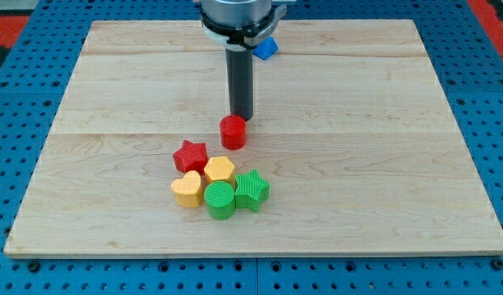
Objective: Push the blue blocks slightly down
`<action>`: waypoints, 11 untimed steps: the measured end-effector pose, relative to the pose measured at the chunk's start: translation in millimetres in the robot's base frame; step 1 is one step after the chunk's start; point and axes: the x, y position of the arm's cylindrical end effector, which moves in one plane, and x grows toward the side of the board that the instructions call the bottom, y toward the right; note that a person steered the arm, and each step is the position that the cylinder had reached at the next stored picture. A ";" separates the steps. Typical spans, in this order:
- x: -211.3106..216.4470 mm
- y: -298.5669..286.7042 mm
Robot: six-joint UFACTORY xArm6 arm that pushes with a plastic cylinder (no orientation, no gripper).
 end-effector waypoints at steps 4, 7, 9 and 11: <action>-77.7 111.1; -202.4 2.8; -173.0 -34.0; -186.8 35.9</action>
